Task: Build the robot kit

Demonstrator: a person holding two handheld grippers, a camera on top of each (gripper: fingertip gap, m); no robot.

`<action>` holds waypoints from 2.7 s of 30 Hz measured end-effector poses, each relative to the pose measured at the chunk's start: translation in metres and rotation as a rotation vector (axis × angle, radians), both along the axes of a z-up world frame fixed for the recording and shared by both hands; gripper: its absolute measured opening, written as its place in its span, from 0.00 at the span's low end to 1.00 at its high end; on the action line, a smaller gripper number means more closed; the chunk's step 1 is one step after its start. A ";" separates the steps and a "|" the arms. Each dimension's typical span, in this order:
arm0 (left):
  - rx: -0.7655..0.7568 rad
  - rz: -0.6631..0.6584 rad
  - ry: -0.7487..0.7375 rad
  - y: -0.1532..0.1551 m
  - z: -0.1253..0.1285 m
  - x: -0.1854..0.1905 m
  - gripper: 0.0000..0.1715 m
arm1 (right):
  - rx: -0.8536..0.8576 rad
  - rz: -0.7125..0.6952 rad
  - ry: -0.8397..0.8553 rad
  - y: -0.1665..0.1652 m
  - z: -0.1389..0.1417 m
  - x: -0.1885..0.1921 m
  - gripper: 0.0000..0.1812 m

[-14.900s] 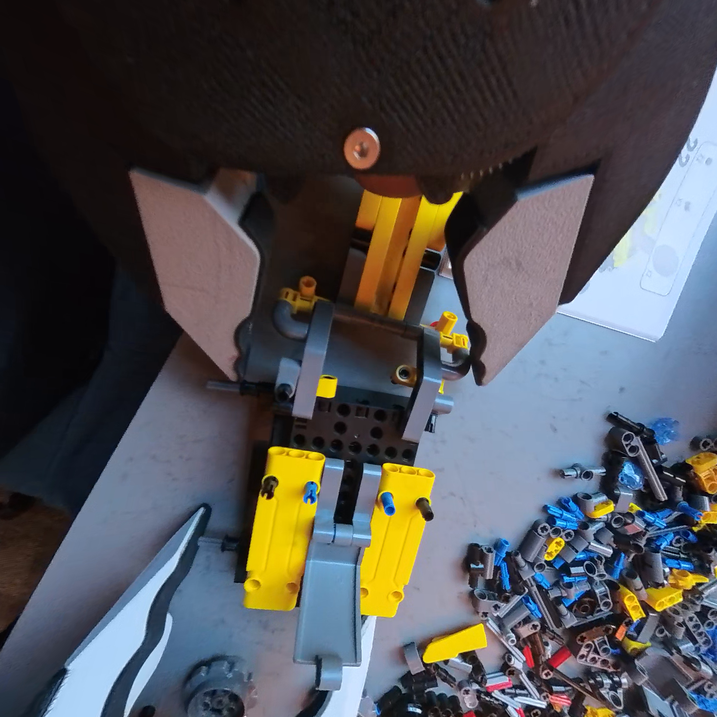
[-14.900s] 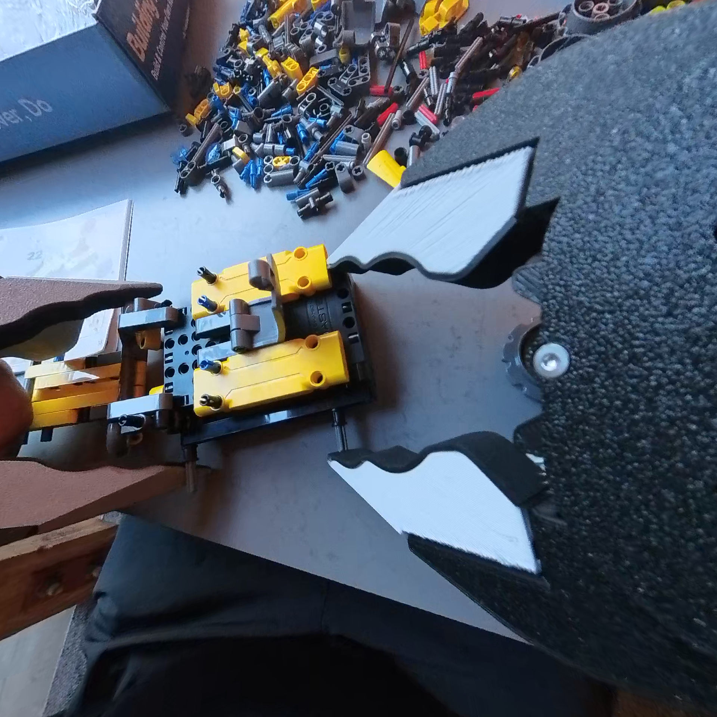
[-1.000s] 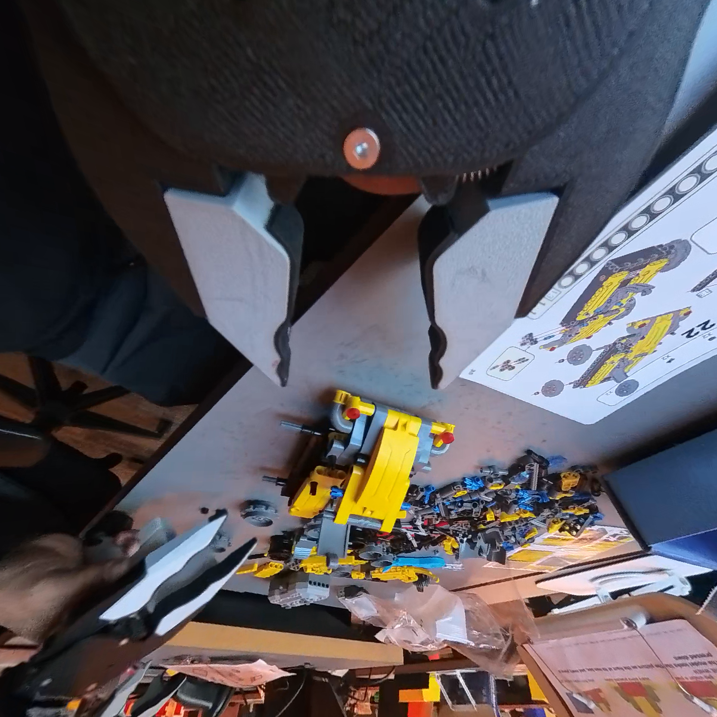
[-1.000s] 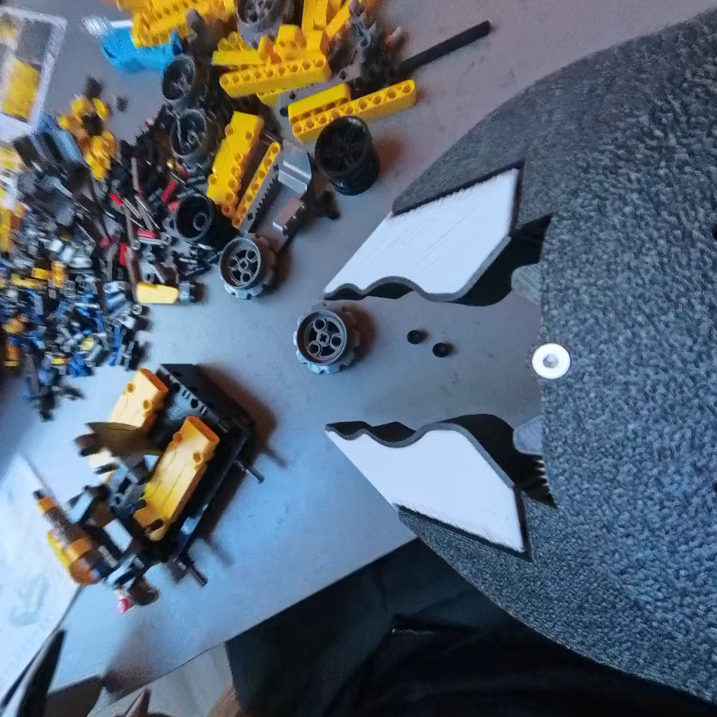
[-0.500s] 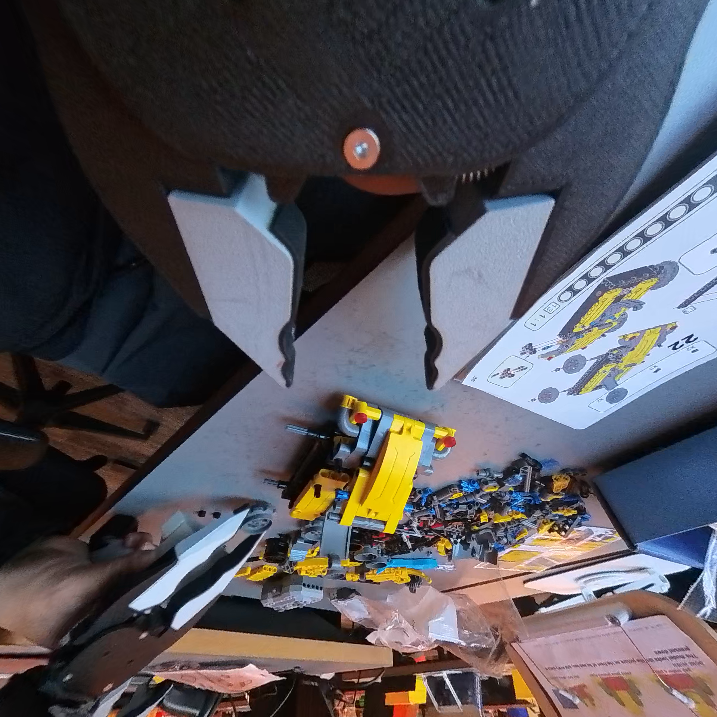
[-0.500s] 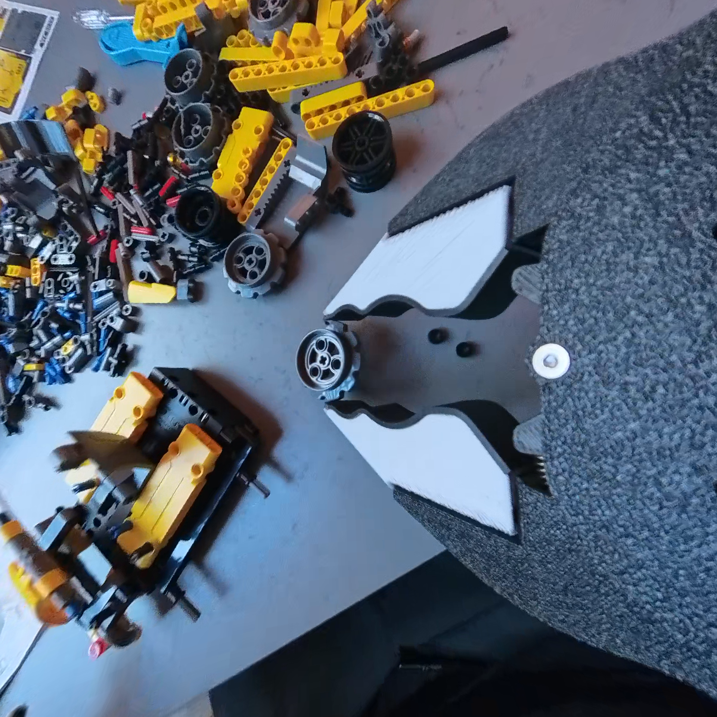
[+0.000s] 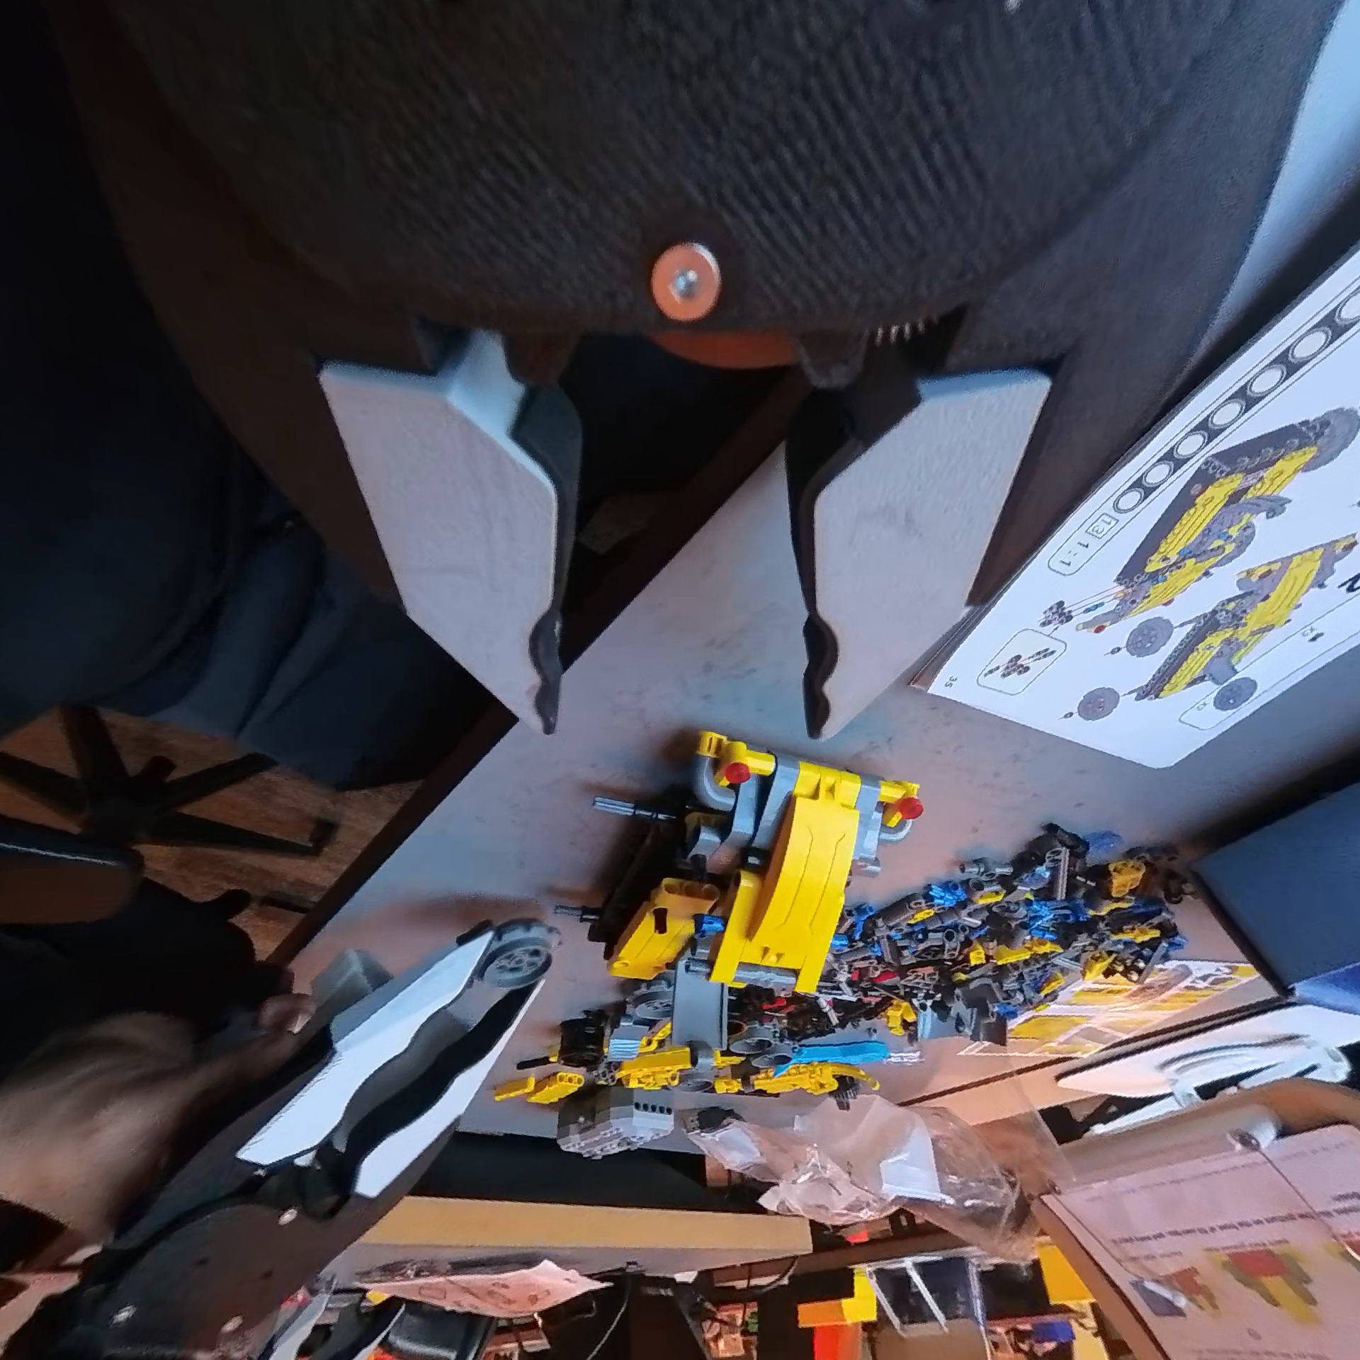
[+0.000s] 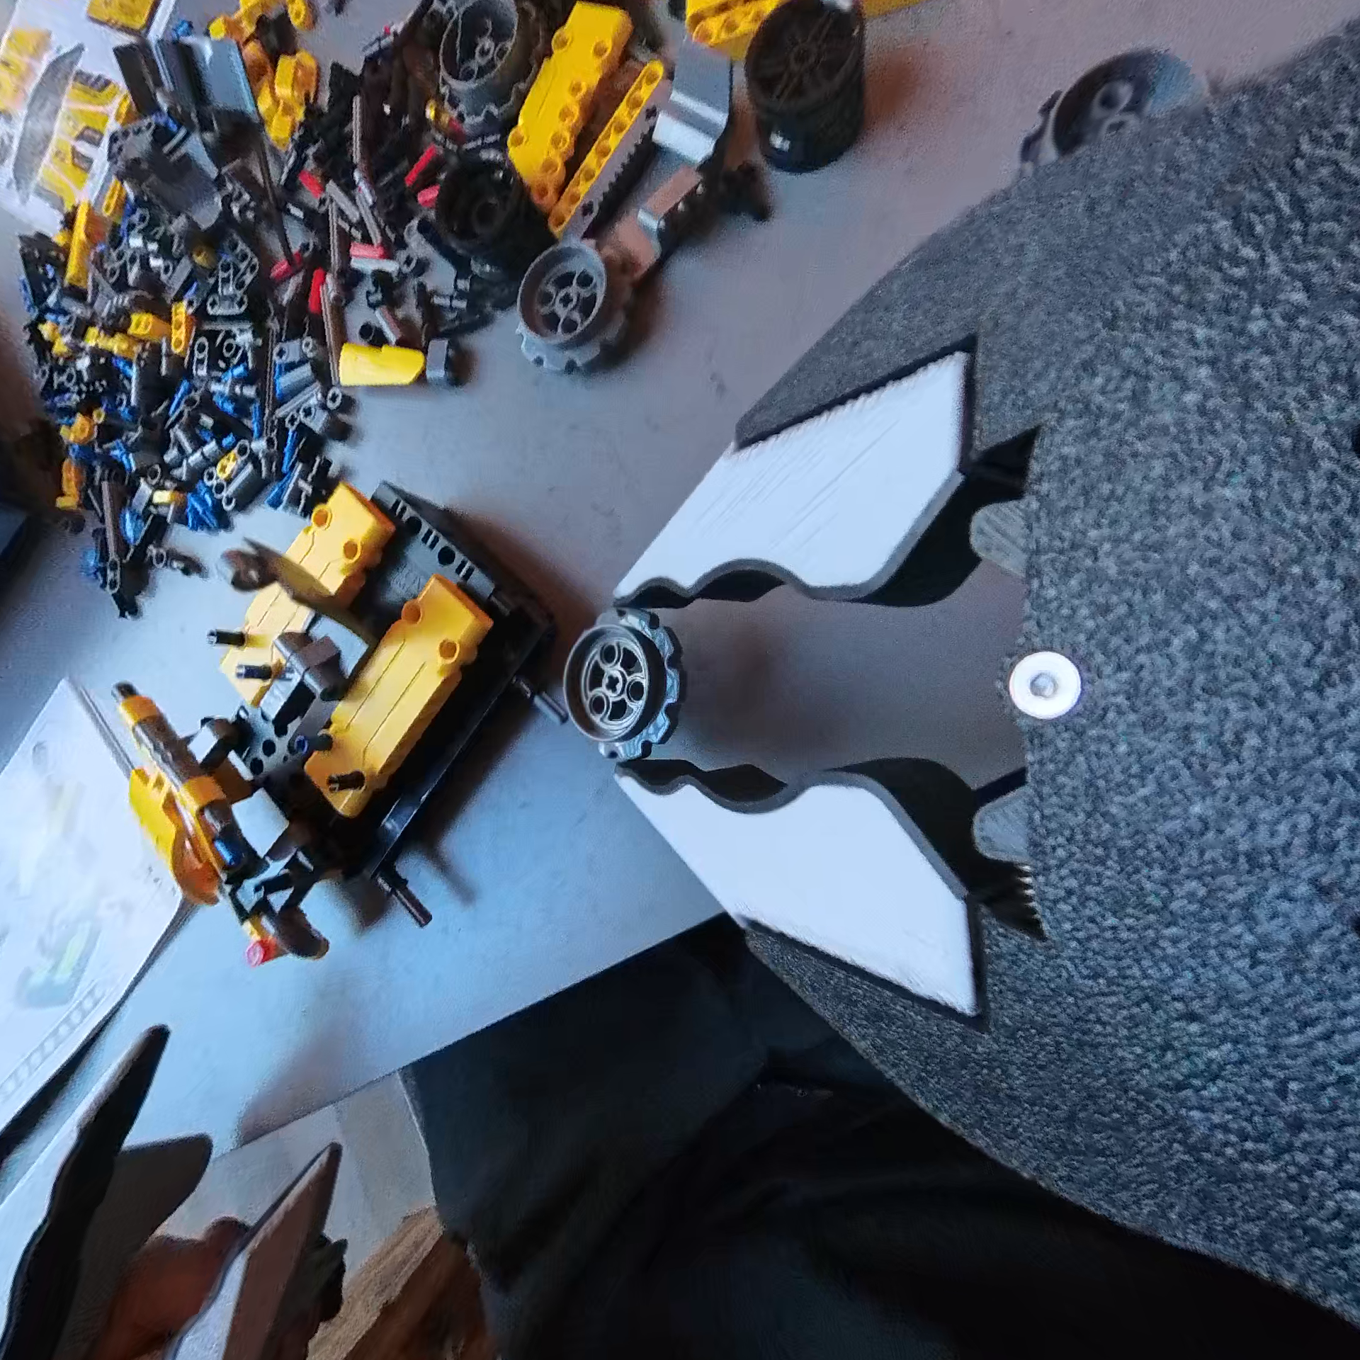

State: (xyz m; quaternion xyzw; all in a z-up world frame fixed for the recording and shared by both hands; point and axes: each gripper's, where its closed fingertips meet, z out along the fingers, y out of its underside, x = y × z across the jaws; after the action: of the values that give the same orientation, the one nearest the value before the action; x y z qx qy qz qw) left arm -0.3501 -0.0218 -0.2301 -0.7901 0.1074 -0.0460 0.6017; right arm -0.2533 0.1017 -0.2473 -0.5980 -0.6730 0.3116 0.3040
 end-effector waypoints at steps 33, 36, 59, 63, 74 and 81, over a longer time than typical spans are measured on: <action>0.075 -0.108 0.147 -0.006 0.010 0.020 0.35 | -0.191 0.038 0.223 -0.030 0.045 -0.023 0.22; 0.107 -0.129 0.258 -0.001 0.013 0.035 0.35 | -0.301 0.120 0.213 -0.058 0.044 -0.023 0.22; 0.086 -0.313 0.477 0.022 0.005 0.087 0.08 | -0.420 0.281 0.091 -0.100 0.029 -0.014 0.20; -0.040 -0.293 -0.016 0.027 0.015 0.076 0.06 | -0.271 0.255 0.150 -0.086 0.035 -0.017 0.21; -0.115 -0.262 -0.281 0.030 0.008 0.055 0.06 | -0.245 0.295 0.123 -0.090 0.023 -0.027 0.16; -0.060 -0.211 -0.076 0.033 0.006 0.055 0.06 | -0.198 0.302 0.113 -0.088 0.017 -0.035 0.09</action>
State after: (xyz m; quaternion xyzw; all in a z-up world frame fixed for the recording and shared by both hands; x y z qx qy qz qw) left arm -0.2954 0.0112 -0.2242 -0.7897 0.1655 -0.1421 0.5734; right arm -0.2880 0.0133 -0.2299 -0.4988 -0.7028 0.4517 0.2307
